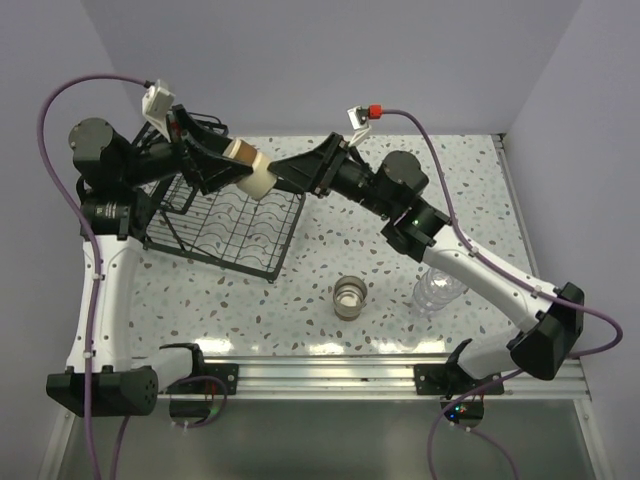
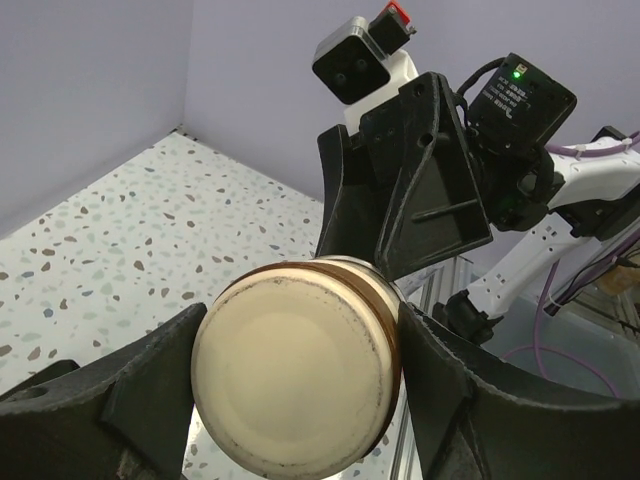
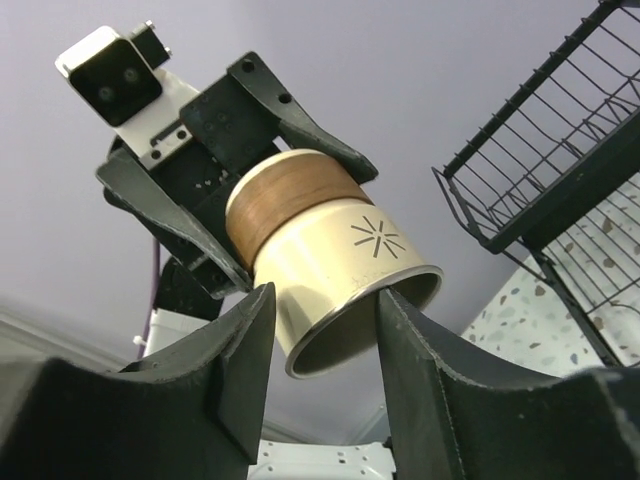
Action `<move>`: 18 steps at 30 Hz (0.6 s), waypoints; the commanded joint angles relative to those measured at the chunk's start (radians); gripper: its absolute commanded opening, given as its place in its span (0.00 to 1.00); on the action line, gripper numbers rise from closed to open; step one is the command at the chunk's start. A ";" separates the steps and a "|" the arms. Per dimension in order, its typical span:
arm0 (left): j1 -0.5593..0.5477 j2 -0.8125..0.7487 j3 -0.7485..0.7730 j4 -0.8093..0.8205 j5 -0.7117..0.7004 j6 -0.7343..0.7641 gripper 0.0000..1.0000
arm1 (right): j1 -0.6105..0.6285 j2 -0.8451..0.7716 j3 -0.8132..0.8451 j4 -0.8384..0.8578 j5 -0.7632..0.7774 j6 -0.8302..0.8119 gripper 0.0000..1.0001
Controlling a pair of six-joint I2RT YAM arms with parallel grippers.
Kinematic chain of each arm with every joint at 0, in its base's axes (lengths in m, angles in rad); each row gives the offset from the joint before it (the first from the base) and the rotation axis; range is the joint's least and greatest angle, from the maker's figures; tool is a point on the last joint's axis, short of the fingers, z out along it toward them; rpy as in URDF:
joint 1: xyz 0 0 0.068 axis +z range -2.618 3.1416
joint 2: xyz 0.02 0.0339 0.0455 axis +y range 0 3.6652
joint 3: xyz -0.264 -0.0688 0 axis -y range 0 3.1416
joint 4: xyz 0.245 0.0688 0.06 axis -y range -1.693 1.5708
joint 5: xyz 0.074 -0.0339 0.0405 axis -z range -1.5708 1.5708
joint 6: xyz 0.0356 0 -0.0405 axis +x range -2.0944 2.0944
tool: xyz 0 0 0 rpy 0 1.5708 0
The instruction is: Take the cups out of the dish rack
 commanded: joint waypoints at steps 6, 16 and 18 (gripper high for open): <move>-0.033 0.004 -0.042 0.052 -0.022 0.011 0.00 | 0.009 0.049 0.018 0.133 -0.056 0.111 0.28; -0.033 0.043 -0.046 -0.224 -0.117 0.333 0.58 | 0.009 -0.049 0.009 -0.133 0.055 -0.135 0.00; -0.033 0.052 -0.049 -0.275 -0.148 0.383 0.91 | 0.011 -0.083 0.032 -0.279 0.096 -0.253 0.00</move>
